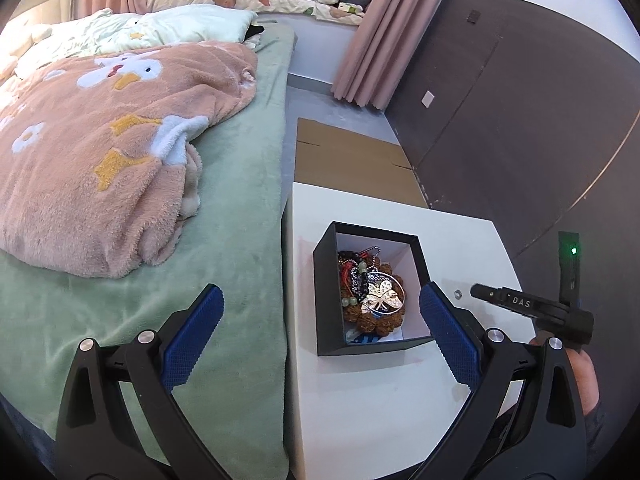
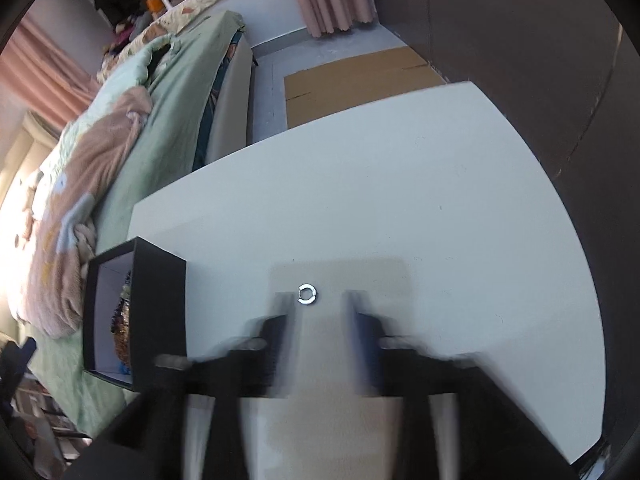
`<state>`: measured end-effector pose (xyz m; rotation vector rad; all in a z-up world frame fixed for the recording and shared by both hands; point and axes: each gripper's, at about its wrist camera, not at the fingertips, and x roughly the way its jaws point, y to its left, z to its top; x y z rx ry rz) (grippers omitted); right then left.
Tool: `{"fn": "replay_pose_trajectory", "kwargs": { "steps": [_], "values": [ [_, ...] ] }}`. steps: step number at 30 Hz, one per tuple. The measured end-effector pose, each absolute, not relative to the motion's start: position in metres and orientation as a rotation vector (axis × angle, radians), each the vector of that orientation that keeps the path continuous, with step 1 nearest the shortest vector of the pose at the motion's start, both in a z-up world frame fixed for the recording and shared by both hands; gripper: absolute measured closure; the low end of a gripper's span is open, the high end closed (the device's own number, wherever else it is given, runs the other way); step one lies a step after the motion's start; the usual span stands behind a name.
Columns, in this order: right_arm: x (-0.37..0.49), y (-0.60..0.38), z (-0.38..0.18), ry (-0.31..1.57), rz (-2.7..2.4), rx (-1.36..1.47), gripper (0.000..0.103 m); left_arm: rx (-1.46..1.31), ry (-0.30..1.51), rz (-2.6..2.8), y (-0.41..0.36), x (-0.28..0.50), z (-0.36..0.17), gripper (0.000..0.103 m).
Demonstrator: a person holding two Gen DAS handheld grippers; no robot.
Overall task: Organize jewelry
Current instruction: 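Grasp the small silver ring on the table with the right tool, then carry the silver ring into the black box and open the right tool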
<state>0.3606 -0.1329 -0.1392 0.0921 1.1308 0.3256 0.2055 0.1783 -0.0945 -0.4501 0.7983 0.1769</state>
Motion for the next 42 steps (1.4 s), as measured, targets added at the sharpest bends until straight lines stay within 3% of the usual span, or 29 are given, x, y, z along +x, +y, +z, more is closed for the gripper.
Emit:
{"fn": "replay_pose_trajectory", "kwargs": {
  "steps": [3, 5, 12, 17, 28, 42],
  "values": [
    [0.361, -0.125, -0.139, 1.112, 0.339, 0.026, 0.054, -0.455, 0.802, 0.183, 0.179, 0.211, -0.098, 0.005],
    [0.367, -0.121, -0.147, 1.152, 0.347, 0.015, 0.071, -0.455, 0.806, 0.186, 0.178, 0.216, -0.101, 0.005],
    [0.376, -0.113, -0.155, 1.155, 0.319, -0.053, 0.072, -0.449, 0.831, 0.176, 0.172, 0.227, -0.112, 0.005],
    [0.374, -0.098, -0.161, 1.16, 0.314, -0.139, 0.091, -0.459, 0.837, 0.184, 0.174, 0.228, -0.117, 0.005],
    [0.357, -0.107, -0.127, 1.107, 0.392, 0.005, 0.091, -0.452, 0.816, 0.192, 0.181, 0.213, -0.105, 0.005],
    [0.31, -0.045, -0.068, 0.952, 0.654, 0.077, 0.091, -0.447, 0.787, 0.241, 0.204, 0.186, -0.087, 0.005]
  ]
}}
